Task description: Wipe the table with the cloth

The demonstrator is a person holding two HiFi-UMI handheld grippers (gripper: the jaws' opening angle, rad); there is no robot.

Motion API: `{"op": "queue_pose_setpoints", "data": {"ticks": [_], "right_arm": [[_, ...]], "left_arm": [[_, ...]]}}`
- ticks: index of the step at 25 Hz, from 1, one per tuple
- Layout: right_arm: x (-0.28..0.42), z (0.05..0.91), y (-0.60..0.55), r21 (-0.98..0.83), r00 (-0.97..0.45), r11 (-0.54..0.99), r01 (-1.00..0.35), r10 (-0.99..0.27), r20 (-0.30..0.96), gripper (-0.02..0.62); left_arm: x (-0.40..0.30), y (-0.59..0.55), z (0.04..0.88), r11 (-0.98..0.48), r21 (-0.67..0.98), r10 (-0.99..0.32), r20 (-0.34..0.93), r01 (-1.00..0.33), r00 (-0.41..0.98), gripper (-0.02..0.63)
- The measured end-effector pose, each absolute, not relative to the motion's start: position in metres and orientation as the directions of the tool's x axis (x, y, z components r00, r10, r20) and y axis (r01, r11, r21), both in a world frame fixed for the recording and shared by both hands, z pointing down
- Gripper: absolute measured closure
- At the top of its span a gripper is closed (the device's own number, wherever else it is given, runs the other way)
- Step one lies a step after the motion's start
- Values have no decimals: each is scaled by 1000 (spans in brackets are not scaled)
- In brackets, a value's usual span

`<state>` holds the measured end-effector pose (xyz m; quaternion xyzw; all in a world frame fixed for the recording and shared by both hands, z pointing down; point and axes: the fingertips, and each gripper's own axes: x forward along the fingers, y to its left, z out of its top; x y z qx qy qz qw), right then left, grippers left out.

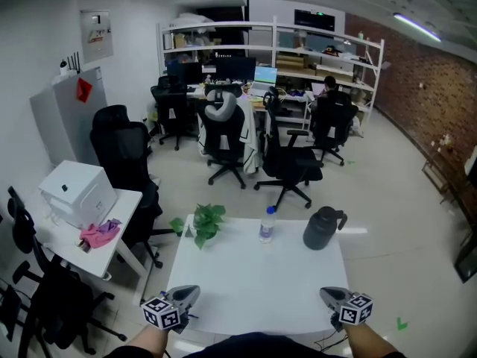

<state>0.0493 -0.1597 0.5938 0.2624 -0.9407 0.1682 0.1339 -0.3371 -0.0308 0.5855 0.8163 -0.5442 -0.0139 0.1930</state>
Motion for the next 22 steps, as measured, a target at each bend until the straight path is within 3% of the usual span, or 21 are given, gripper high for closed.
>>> {"op": "queue_pose_setpoints", "data": {"ticks": [22], "right_arm": [[39, 592, -162, -229, -836, 825, -516, -427, 345, 586]], "left_arm": [[-348, -28, 585, -307, 338, -906, 182, -889, 382, 595]]}}
